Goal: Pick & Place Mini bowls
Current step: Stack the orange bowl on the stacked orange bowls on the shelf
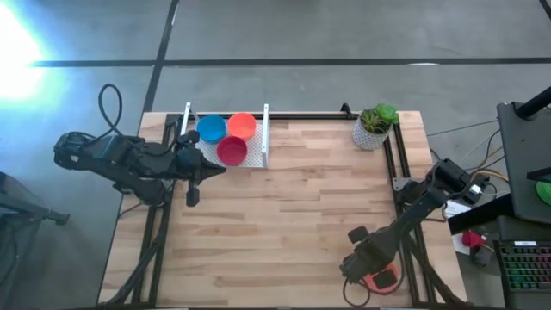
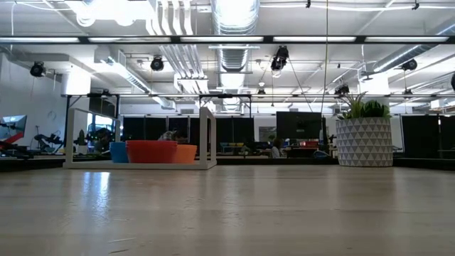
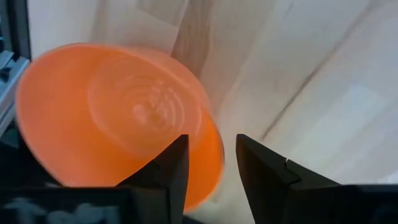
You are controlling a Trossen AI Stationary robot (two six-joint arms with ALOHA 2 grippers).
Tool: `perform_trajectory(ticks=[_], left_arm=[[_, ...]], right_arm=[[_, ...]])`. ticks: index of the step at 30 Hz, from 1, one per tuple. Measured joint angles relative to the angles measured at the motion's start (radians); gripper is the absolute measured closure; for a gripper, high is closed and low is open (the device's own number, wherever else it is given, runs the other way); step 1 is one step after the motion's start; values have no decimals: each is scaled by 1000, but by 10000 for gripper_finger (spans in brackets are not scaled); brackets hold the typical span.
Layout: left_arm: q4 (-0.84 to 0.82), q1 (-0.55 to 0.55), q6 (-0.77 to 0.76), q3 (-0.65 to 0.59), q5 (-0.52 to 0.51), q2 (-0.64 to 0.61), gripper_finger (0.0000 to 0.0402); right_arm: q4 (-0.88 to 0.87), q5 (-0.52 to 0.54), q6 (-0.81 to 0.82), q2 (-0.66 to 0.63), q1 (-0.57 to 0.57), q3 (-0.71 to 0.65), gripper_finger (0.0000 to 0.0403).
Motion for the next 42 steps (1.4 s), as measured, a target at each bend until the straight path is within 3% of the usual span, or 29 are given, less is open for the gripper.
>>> perform_trajectory(ticks=[13, 19, 21, 24, 35, 42], left_arm=[[29, 0, -10, 0, 0, 0, 402], [36, 0, -11, 0, 0, 0, 402], [35, 0, -11, 0, 0, 0, 401], [35, 0, -11, 0, 0, 0, 402], [34, 0, 48, 0, 16, 0, 402], [33, 0, 80, 0, 56, 0, 402]], right_arm=[[165, -4, 4, 0, 0, -123, 293], [169, -27, 10, 0, -2, -123, 352], [171, -37, 59, 0, -6, -123, 383], [173, -67, 131, -3, -7, -123, 392], [148, -85, 394, -130, -29, -40, 394], [72, -44, 511, -193, -110, 81, 394]])
